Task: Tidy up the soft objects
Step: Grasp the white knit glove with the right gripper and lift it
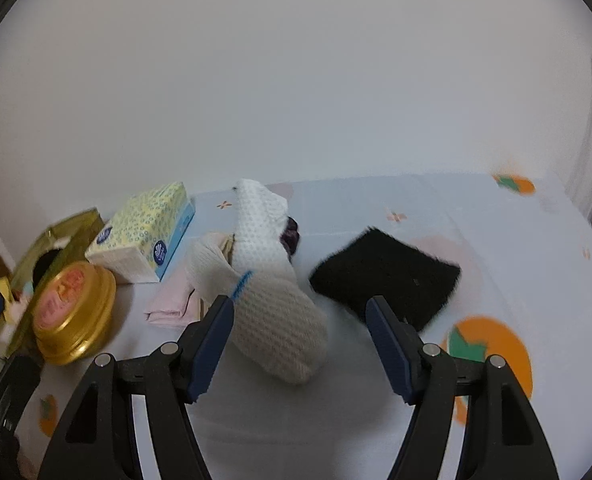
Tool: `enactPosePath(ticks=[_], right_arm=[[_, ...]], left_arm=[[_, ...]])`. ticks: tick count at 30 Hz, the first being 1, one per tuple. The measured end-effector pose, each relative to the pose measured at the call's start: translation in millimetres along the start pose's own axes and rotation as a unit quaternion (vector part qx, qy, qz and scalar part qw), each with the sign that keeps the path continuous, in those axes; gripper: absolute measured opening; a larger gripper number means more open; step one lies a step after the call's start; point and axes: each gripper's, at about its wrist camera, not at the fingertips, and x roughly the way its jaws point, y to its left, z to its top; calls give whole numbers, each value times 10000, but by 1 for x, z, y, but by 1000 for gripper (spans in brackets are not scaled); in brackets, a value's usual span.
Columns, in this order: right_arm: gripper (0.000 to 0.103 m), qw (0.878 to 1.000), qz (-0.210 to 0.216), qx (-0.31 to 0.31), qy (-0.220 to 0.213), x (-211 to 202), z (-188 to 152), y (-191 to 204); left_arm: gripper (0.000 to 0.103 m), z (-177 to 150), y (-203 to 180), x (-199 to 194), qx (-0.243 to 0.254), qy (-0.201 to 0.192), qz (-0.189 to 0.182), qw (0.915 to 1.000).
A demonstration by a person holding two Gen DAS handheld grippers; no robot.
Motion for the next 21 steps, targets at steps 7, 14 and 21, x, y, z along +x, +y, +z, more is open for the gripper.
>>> enactPosePath(ticks=[7, 14, 21], right_arm=[[71, 9943, 661, -403, 734, 38, 6, 11], [45, 9894, 632, -899, 946, 34, -4, 22], [39, 9908, 1086, -315, 749, 3, 3, -6]], left_arm=[[102, 3, 2, 8, -108, 193, 118, 9997], [102, 2, -1, 12, -32, 304, 200, 9993], [102, 3, -5, 13, 58, 298, 199, 9993]])
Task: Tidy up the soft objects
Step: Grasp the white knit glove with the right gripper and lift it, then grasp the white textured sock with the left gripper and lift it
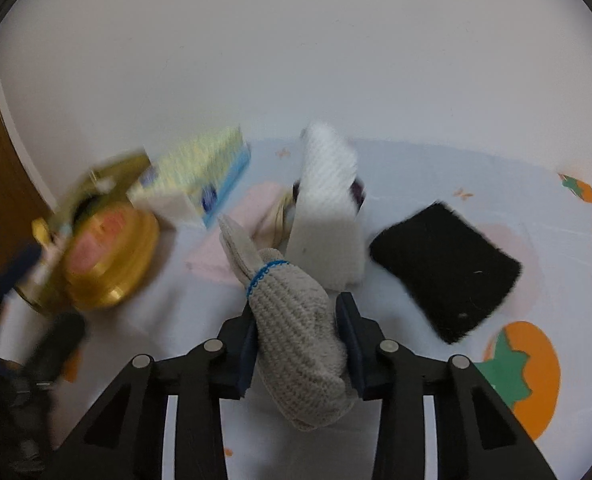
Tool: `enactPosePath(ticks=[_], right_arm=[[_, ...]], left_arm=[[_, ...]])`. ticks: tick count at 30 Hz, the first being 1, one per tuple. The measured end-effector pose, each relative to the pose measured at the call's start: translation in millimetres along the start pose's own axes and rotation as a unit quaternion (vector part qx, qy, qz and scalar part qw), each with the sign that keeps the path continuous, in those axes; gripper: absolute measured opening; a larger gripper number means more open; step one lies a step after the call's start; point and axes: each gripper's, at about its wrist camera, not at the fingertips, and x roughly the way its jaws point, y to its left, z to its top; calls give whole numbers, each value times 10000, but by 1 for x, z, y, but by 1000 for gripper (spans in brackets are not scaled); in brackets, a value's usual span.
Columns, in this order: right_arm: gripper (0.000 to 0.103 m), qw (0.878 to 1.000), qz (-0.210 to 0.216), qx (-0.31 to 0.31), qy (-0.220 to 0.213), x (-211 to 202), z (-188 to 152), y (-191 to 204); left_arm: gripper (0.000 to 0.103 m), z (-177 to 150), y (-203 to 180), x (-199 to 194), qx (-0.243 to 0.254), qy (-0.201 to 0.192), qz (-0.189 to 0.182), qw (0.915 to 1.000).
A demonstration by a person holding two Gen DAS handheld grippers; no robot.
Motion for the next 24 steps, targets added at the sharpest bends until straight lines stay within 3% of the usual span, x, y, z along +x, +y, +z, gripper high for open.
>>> enactPosePath(ticks=[3, 6, 13, 17, 24], right_arm=[[39, 9975, 45, 342, -619, -28, 2, -19], [39, 9897, -173, 817, -1159, -46, 1, -40], [40, 9707, -901, 1353, -1772, -70, -2, -69], [40, 9635, -1176, 1289, -2028, -80, -3, -66], [40, 9574, -1255, 1315, -2244, -102, -3, -70]], left_arm=[[102, 3, -5, 4, -64, -23, -175, 9998], [102, 10, -14, 11, -134, -72, -282, 9995], [102, 38, -54, 52, -44, 64, -518, 9986], [95, 49, -70, 93, -247, 515, -655, 9962], [79, 52, -89, 150, -351, 1402, -612, 9876]])
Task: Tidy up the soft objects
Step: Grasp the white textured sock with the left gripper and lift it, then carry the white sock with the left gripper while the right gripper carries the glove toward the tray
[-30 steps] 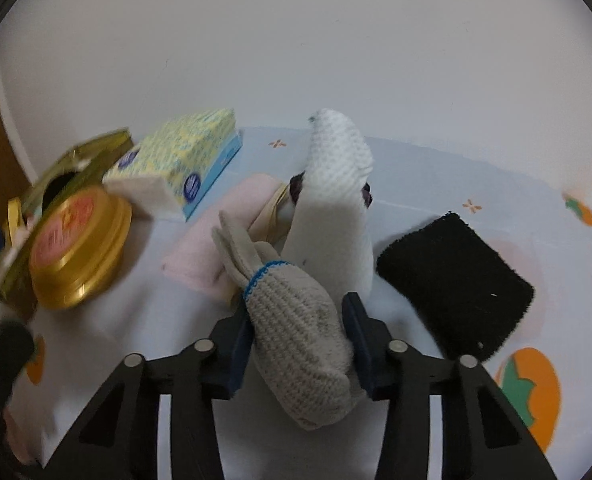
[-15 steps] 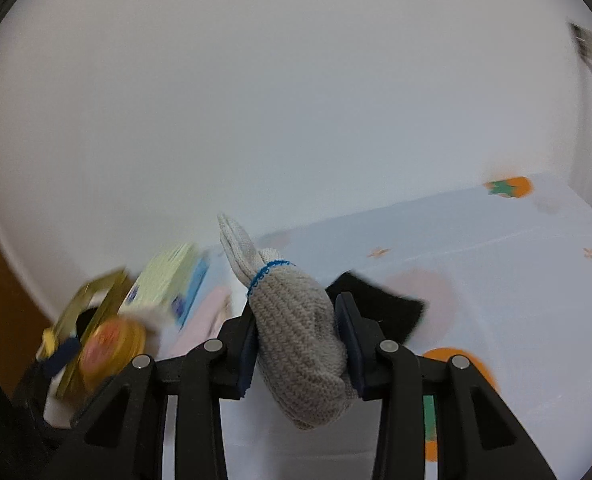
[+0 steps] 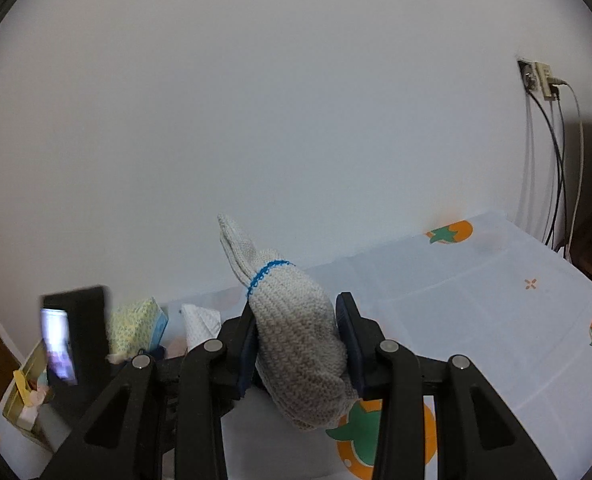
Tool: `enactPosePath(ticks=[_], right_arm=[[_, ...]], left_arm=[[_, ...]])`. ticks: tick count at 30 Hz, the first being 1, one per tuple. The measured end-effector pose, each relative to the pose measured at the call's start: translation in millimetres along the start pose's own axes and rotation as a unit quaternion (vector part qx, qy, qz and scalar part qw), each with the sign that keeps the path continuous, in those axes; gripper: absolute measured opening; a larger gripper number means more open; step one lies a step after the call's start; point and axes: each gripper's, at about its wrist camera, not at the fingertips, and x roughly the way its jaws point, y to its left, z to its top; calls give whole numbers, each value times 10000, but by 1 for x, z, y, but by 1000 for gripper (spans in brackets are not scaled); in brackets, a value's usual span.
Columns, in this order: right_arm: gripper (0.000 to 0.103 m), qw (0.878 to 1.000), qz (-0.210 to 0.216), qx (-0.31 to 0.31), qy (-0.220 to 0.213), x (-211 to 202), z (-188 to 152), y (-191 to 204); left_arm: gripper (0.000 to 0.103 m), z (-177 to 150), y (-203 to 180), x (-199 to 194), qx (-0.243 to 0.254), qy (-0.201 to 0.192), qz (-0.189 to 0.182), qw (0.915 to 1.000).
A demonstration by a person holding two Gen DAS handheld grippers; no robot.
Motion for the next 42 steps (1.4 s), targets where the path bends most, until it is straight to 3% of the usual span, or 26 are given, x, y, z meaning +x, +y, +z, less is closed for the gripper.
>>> enactPosePath(ticks=[2, 4, 5, 7, 8, 11, 13, 14, 17, 23, 30, 33, 42], right_arm=[[40, 9999, -29, 115, -115, -6, 3, -3], [40, 9996, -19, 223, -156, -9, 5, -7], [40, 9995, -17, 255, -156, -9, 5, -7], [40, 9995, -15, 284, -126, -6, 4, -7], [40, 9995, -21, 285, -109, -4, 4, -6], [40, 9994, -117, 280, -156, -3, 2, -7], [40, 9990, -233, 312, -225, -4, 1, -9], [40, 9986, -312, 349, -256, -3, 1, -12], [40, 9970, -549, 471, -283, -5, -1, -18], [40, 9909, -901, 986, -161, 1, -4, -47], [40, 9854, -1175, 1236, 1, -2, -11, -49], [40, 9853, -1242, 1174, 39, -6, -15, -45], [40, 9881, -1225, 932, 30, -18, -28, -28]], left_arm=[[70, 0, 1, 10, -26, 246, 5, 9997], [46, 0, 1, 18, -23, 489, -60, 9988], [41, -1, 2, 20, -50, 548, -104, 9984], [25, -1, 7, 20, -149, 520, -149, 9984], [22, -2, 8, 11, -181, 308, -92, 9993], [22, -7, -3, -24, 153, -531, 114, 9984], [22, -18, -29, -49, 803, -1135, 294, 9899], [21, -28, -47, -63, 1261, -1416, 295, 9814], [19, -47, -76, -82, 1918, -1669, 131, 9671], [18, -65, -81, -103, 2061, -1693, -198, 9636], [18, -64, -28, -106, 1365, -1095, -1030, 9792], [18, -68, -6, -103, 998, -842, -1226, 9838], [18, -78, 38, -108, 616, -728, -1130, 9890]])
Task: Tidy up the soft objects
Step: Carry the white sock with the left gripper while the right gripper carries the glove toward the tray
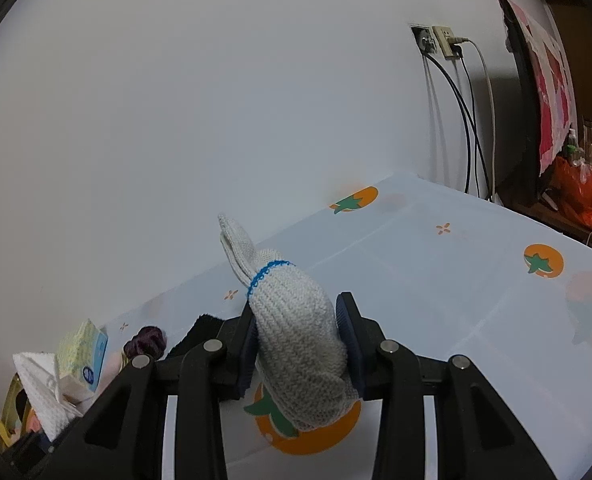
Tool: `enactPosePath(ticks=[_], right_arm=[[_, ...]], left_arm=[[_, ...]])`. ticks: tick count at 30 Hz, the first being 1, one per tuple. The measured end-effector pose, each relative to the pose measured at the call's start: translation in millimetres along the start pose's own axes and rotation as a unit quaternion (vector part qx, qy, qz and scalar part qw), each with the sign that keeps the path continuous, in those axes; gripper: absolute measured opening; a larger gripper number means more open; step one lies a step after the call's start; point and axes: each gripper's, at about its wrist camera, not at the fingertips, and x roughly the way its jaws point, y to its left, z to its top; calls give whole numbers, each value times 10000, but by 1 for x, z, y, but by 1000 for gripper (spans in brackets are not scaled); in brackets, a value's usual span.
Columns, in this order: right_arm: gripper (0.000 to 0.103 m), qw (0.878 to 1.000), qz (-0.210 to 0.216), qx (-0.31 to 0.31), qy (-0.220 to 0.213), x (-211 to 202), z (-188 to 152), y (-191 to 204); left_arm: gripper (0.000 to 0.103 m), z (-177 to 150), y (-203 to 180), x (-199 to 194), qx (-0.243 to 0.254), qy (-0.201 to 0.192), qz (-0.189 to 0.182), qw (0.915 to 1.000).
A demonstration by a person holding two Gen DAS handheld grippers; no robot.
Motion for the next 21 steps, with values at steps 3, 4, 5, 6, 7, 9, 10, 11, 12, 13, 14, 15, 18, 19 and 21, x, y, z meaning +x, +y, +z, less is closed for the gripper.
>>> enactPosePath(ticks=[3, 4, 5, 6, 7, 9, 10, 11, 12, 13, 14, 15, 18, 19, 21], right_arm=[[40, 10000, 48, -40, 50, -3, -6, 3], [40, 9999, 65, -64, 63, -3, -7, 5], [40, 9999, 77, -113, 65, -4, -9, 7], [40, 9998, 77, -163, 62, -5, -11, 9], [40, 9997, 77, -219, 56, -5, -12, 11], [40, 9995, 93, -310, 43, -8, -17, 16], [40, 9993, 105, -355, 35, -9, -19, 18], [40, 9992, 111, -382, 30, -10, -20, 19], [40, 9991, 114, -412, 27, -11, -21, 21], [40, 9989, 113, -447, 23, -12, -23, 23], [40, 9988, 109, -467, 24, -12, -24, 23], [40, 9988, 97, -476, 29, -13, -25, 24], [40, 9989, 74, -472, -10, -15, -26, 24], [40, 9989, 57, -464, -38, -16, -27, 24], [40, 9989, 39, -455, -43, -18, -28, 25]], left_arm=[[18, -2, 3, -1, -52, -5, 31, 10000], [18, -3, 4, -2, -53, -12, 45, 10000], [18, -3, 3, -2, -37, -33, 64, 10000], [18, -3, 0, -3, -19, -50, 82, 10000], [18, -2, -2, -2, 10, -69, 93, 9999], [18, -3, -4, -4, 70, -111, 119, 9998], [18, -4, -5, -5, 105, -128, 125, 9998], [18, -4, -6, -5, 115, -136, 134, 9998], [18, -4, -7, -6, 134, -148, 135, 9997], [18, -4, -7, -6, 136, -153, 137, 9997], [18, -5, -6, -7, 136, -159, 141, 9997], [18, -5, -6, -8, 142, -161, 133, 9997], [18, -6, -6, -10, 155, -160, 105, 9997], [18, -6, -6, -10, 155, -158, 101, 9997], [18, -6, -6, -11, 151, -155, 88, 9997]])
